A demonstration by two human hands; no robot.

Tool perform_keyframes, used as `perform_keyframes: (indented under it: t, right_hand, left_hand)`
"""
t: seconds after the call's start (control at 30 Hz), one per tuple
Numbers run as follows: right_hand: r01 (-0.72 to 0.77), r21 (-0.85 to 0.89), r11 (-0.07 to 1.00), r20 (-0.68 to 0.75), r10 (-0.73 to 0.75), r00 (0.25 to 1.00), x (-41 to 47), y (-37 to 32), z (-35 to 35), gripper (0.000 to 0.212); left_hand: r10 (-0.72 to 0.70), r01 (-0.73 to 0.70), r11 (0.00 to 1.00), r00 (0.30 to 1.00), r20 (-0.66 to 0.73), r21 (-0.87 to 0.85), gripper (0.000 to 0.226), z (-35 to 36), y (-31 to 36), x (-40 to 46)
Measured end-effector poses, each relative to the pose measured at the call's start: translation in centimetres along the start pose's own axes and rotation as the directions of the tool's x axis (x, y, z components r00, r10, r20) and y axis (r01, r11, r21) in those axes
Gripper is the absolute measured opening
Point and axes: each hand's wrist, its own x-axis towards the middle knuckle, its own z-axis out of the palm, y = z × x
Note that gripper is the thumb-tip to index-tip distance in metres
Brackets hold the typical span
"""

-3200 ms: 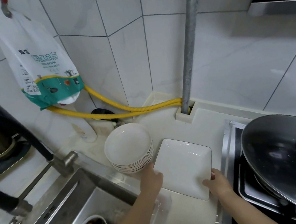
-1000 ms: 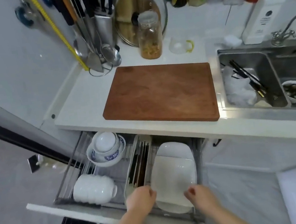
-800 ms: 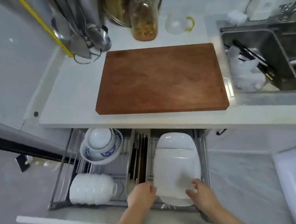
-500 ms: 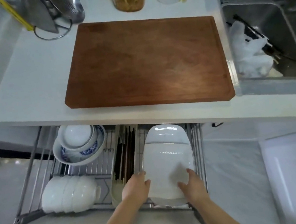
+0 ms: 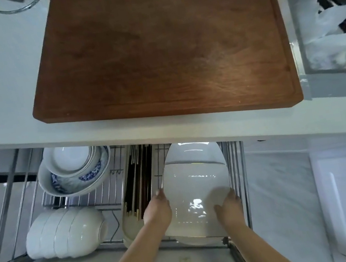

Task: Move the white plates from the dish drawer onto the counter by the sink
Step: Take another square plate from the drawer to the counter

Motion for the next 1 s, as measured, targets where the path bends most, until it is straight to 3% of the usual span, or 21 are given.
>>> perform_keyframes:
  t: [0.17,0.53,0.73,0.83,1.0]
  right_hand:
    - [0.010,0.000,1.000,0.003,-0.010,1.000,-0.7,-0.6,-0.6,0.055]
    - [0.235,0.145,0.961,-0.116,-0.219,0.969,-7.9,-1.8,-5.3,0.025]
    - [0.265,0.343,0.901,-0.185,-0.212,0.960,-12.1,0.4,-9.3,0.019]
    - [0.236,0.465,0.853,-0.178,-0.171,0.969,-13.5,2.2,-11.9,0.030]
    - [0.227,0.530,0.817,-0.249,-0.106,0.963,-15.3,5.7,-16.6,0.024]
  left_hand:
    - [-0.040,0.041,0.999,0.998,-0.050,0.023,0.050,-0.9,-0.2,-0.8]
    - [-0.008,0.012,1.000,0.977,-0.212,0.017,0.047,-6.3,-1.6,-8.4]
    - [0.089,-0.100,0.995,0.954,-0.288,-0.023,0.040,-7.4,-0.5,-14.5]
    - [0.155,-0.163,0.987,0.961,-0.230,-0.013,0.039,-7.4,0.9,-16.9]
    - [0.290,-0.298,0.954,0.932,-0.216,-0.005,0.032,-6.9,5.2,-20.7]
